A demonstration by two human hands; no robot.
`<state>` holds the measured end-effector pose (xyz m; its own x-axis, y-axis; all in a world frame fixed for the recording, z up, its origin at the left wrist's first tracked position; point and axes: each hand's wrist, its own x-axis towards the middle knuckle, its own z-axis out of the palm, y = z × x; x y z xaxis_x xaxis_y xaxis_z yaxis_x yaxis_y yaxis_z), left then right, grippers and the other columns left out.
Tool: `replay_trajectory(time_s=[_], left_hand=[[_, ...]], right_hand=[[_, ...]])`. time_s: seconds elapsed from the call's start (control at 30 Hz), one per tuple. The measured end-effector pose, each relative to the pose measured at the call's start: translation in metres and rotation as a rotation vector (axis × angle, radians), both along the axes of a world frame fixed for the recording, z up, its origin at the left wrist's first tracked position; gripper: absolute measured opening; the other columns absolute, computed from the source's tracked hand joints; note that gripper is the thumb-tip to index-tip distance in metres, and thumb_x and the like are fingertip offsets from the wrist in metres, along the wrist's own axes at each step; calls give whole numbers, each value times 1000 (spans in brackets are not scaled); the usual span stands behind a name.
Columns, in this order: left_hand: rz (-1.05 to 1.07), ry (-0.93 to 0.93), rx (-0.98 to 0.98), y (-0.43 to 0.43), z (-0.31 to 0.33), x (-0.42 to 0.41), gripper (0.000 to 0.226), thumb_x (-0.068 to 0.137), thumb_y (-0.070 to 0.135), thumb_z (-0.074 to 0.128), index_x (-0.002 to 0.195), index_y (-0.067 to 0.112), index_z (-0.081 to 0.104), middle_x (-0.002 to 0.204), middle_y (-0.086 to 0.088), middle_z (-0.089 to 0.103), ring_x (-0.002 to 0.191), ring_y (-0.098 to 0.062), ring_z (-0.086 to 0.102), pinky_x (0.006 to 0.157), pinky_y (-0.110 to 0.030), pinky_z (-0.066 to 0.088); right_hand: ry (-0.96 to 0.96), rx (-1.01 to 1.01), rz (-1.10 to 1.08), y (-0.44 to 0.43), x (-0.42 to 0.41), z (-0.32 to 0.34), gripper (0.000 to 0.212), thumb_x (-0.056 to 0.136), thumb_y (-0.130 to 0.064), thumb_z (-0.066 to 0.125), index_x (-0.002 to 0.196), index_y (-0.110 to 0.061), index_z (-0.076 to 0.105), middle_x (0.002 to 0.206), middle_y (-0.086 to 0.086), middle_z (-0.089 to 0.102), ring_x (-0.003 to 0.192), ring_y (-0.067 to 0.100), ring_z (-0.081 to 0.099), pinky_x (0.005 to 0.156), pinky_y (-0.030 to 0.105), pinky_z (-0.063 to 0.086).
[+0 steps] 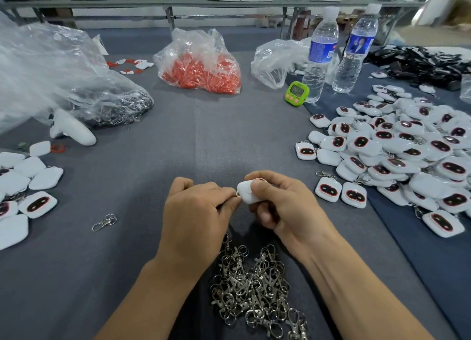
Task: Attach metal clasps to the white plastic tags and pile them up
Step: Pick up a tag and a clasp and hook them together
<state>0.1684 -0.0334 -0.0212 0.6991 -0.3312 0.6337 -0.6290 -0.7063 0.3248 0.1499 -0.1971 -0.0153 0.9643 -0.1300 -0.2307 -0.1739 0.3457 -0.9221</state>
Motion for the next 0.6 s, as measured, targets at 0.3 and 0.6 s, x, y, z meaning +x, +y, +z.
replay_trajectory(time_s=[0.3, 0.6], left_hand=[[-234, 772, -631, -10, 6, 5, 25, 93, 14, 70, 82, 34, 81, 59, 6, 67, 49, -6, 53, 52, -17, 46], [-23, 260, -56, -5, 0, -2, 31, 90, 23, 75, 61, 21, 66, 52, 7, 53, 51, -15, 41, 58, -19, 28]], right_hand=[[4, 172, 60, -4, 3, 3, 14, 100, -3, 53, 100, -5, 67, 57, 8, 52, 36, 9, 36, 38, 18, 25], [-68, -105, -28, 3, 2, -1, 15, 94, 3, 61, 93, -8, 71, 63, 6, 60, 40, 10, 41, 38, 18, 27]])
